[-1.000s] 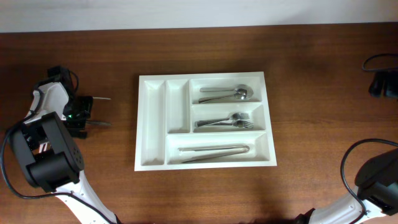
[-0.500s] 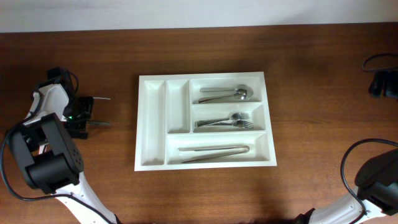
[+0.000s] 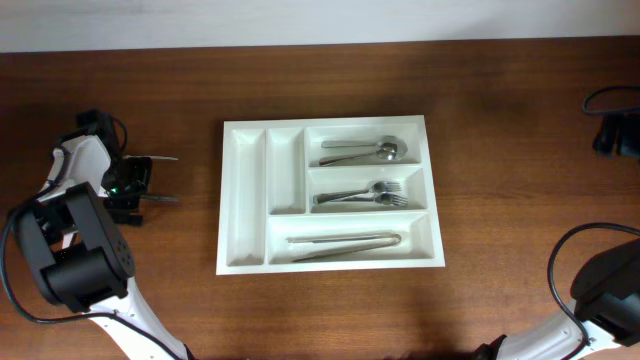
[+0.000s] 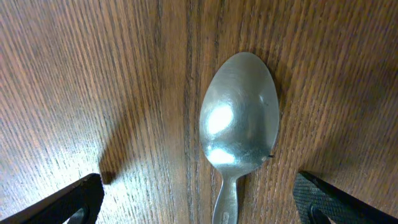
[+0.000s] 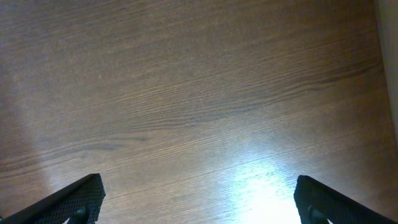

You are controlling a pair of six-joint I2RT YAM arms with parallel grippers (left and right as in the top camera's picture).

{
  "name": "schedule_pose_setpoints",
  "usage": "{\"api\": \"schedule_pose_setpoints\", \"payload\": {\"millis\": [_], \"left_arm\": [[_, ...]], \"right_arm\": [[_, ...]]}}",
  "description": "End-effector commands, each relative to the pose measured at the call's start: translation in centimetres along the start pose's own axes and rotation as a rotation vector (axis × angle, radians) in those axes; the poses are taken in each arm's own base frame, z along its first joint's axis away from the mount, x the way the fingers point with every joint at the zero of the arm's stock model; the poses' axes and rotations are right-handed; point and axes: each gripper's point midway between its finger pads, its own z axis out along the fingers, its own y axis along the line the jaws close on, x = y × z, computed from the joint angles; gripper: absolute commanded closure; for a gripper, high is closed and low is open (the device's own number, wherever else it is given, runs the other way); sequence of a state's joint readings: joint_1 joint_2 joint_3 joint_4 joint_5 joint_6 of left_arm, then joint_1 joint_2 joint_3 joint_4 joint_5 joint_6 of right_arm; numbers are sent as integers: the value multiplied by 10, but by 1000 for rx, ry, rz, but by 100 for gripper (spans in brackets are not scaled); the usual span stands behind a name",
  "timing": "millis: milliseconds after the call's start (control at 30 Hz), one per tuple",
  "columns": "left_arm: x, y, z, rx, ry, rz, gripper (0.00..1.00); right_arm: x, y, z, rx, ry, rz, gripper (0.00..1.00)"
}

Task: Pack container
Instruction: 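Close the left gripper on the spoon and lift it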

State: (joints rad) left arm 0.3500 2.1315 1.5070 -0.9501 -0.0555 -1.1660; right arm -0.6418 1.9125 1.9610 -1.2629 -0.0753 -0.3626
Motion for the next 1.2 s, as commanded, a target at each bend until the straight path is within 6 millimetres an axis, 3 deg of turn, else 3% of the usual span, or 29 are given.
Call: {"api": "schedule_pose_setpoints", "payload": {"millis": [0, 100, 467, 633, 800, 933, 1167], "left_arm": [[14, 31, 29, -124, 55, 24, 4], [14, 31, 29, -125, 55, 24, 24], [13, 31, 29, -124, 53, 24, 61], [13, 31, 29, -126, 51, 25, 74], [13, 31, 29, -125, 52, 24, 80], [15, 29, 28, -114, 66, 37, 95], [9, 15, 16, -65, 52, 164, 98]], "right_arm": [[1, -3, -1, 4, -1, 14, 1], [1, -3, -1, 4, -1, 14, 1], [1, -3, -1, 4, -1, 14, 1], [1, -3, -1, 4, -1, 14, 1], [1, -3, -1, 5, -1, 14, 1], [1, -3, -1, 4, -1, 14, 1], [1, -3, -1, 4, -1, 14, 1]]}}
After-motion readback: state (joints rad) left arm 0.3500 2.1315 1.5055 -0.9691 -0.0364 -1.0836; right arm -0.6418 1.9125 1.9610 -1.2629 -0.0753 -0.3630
